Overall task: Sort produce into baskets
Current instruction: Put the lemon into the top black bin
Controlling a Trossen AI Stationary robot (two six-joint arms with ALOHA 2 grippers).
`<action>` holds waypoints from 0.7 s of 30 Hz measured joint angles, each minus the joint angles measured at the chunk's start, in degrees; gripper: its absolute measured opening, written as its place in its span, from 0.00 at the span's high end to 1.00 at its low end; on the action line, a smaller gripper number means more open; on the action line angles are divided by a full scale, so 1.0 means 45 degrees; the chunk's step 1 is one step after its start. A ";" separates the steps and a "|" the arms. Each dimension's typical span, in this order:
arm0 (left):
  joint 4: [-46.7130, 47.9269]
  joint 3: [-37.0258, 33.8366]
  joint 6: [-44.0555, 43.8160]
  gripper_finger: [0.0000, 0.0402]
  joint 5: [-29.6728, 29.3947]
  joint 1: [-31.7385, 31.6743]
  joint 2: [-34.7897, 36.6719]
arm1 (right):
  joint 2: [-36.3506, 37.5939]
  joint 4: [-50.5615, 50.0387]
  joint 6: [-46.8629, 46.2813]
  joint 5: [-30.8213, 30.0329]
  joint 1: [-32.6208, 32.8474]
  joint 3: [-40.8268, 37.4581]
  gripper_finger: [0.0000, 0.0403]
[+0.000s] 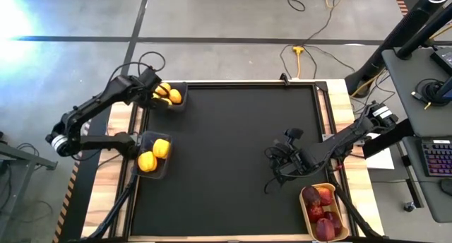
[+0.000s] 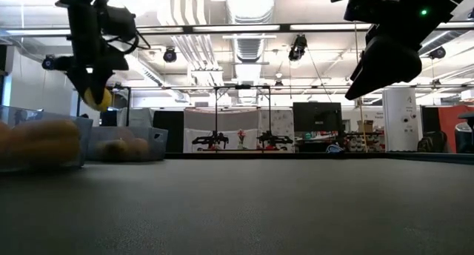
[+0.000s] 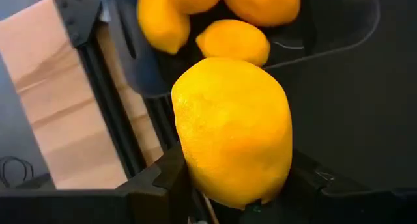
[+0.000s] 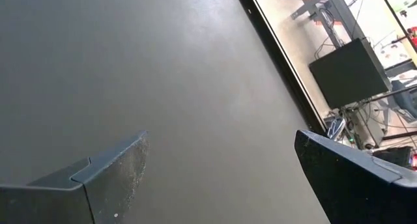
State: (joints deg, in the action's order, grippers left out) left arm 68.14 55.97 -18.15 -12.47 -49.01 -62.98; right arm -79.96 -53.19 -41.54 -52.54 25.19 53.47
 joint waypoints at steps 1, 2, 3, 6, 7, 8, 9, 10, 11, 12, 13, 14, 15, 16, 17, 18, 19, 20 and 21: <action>-0.0189 -0.0133 0.0096 0.65 0.0005 0.0006 -0.0039 | 0.0000 0.0000 0.0008 -0.0002 0.0000 0.0000 0.06; -0.0552 -0.0266 0.0179 0.65 0.0013 0.0029 -0.0072 | 0.0000 0.0005 0.0010 -0.0004 0.0000 0.0000 0.06; -0.1089 -0.0416 0.0245 0.65 0.0014 0.0048 -0.0114 | 0.0000 0.0005 0.0008 -0.0004 0.0000 0.0000 0.06; -0.2917 -0.0784 0.0263 0.65 0.0034 0.0001 -0.0462 | 0.0000 0.0012 0.0005 -0.0004 0.0000 0.0000 0.06; -0.3308 -0.0792 0.0263 0.65 0.0125 -0.0046 -0.0704 | 0.0000 0.0019 0.0005 -0.0004 0.0000 0.0000 0.06; -0.3651 -0.0787 0.0272 0.65 0.0343 -0.0078 -0.0999 | 0.0000 0.0029 0.0000 -0.0004 0.0000 0.0000 0.06; -0.3916 -0.0769 0.0315 0.65 0.0474 -0.0087 -0.1344 | 0.0000 0.0034 0.0003 -0.0004 0.0000 0.0000 0.06; -0.4185 -0.0732 0.0373 0.65 0.0579 -0.0087 -0.1716 | 0.0000 0.0037 0.0001 -0.0004 0.0000 0.0000 0.06; -0.4476 -0.0665 0.0389 0.65 0.0645 -0.0083 -0.2103 | 0.0000 0.0039 0.0001 -0.0004 0.0000 0.0000 0.06; -0.4708 -0.0570 0.0394 0.65 0.0656 -0.0083 -0.2503 | 0.0000 0.0042 0.0000 0.0001 0.0000 0.0000 0.06; -0.4892 -0.0446 0.0383 0.64 0.0668 -0.0071 -0.2967 | 0.0000 0.0045 0.0000 0.0006 0.0000 0.0000 0.06; -0.4921 -0.0309 0.0332 0.64 0.0670 -0.0071 -0.3422 | 0.0000 0.0050 0.0000 0.0008 0.0000 0.0000 0.06; -0.4898 -0.0193 0.0202 0.64 0.0657 -0.0076 -0.3875 | 0.0000 0.0053 0.0000 0.0011 0.0000 0.0000 0.06; -0.4862 -0.0046 0.0080 0.63 0.0639 -0.0083 -0.4317 | 0.0000 0.0064 0.0000 0.0011 0.0000 0.0000 0.06; -0.4864 0.0118 -0.0018 0.63 0.0620 -0.0083 -0.4677 | 0.0000 0.0078 0.0000 0.0012 0.0000 0.0000 0.06; -0.4872 0.0302 -0.0062 0.62 0.0588 -0.0083 -0.4984 | 0.0000 0.0083 0.0000 0.0016 0.0000 0.0000 0.06; -0.4922 0.0479 -0.0093 0.61 0.0573 -0.0075 -0.5232 | 0.0000 0.0083 0.0000 0.0018 0.0000 -0.0005 0.06; -0.4921 0.0621 -0.0121 0.60 0.0548 -0.0056 -0.5440 | 0.0000 0.0083 0.0005 0.0024 0.0000 -0.0005 0.06; -0.4895 0.0737 -0.0169 0.59 0.0533 -0.0028 -0.5627 | 0.0000 0.0083 0.0005 0.0029 0.0000 -0.0010 0.06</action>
State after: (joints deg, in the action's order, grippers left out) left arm 46.11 59.28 -18.91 -10.07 -49.14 -88.30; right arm -79.96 -52.82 -41.52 -52.41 25.19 53.43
